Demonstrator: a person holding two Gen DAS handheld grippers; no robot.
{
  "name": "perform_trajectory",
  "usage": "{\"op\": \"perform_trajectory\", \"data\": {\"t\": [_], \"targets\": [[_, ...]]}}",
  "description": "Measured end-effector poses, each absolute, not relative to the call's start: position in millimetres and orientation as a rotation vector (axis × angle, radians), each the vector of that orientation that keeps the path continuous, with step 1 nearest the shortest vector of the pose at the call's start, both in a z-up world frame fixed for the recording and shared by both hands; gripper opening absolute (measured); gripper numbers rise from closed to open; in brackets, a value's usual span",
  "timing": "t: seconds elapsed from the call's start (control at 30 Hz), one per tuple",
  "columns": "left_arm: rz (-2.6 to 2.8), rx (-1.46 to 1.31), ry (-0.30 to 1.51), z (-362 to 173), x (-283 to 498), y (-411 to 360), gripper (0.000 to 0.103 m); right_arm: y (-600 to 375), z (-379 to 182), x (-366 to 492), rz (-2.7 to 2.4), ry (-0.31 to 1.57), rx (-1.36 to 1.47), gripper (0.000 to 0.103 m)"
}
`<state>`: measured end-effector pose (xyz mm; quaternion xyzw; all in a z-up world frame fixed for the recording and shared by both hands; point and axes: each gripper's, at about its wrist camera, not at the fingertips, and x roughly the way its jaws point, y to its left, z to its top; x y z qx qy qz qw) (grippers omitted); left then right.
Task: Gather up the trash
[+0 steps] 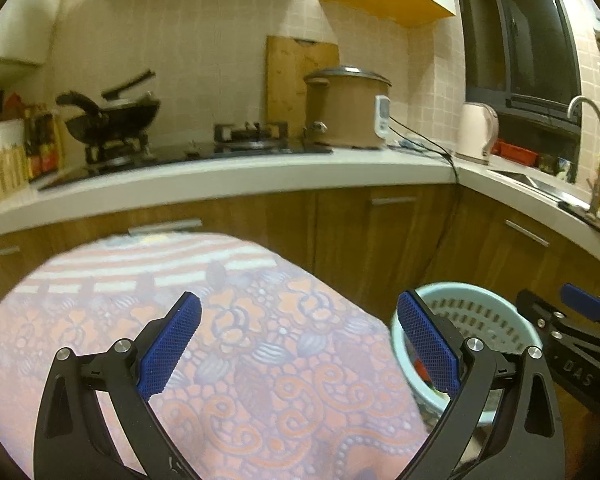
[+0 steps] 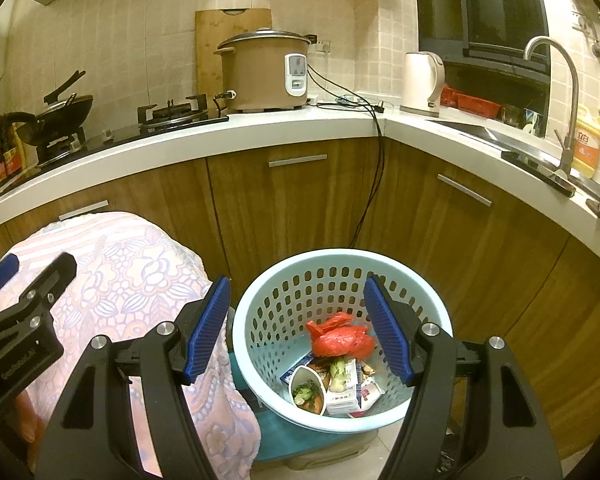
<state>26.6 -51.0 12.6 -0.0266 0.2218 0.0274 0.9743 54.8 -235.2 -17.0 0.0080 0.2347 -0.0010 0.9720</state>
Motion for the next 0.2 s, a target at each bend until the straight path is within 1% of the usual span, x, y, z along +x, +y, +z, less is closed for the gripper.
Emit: {"op": "perform_trajectory", "data": {"t": [0.2], "targets": [[0.039, -0.060, 0.450, 18.0, 16.8, -50.0, 0.095, -233.8, -11.0, 47.2, -0.001, 0.456, 0.010, 0.065]]}}
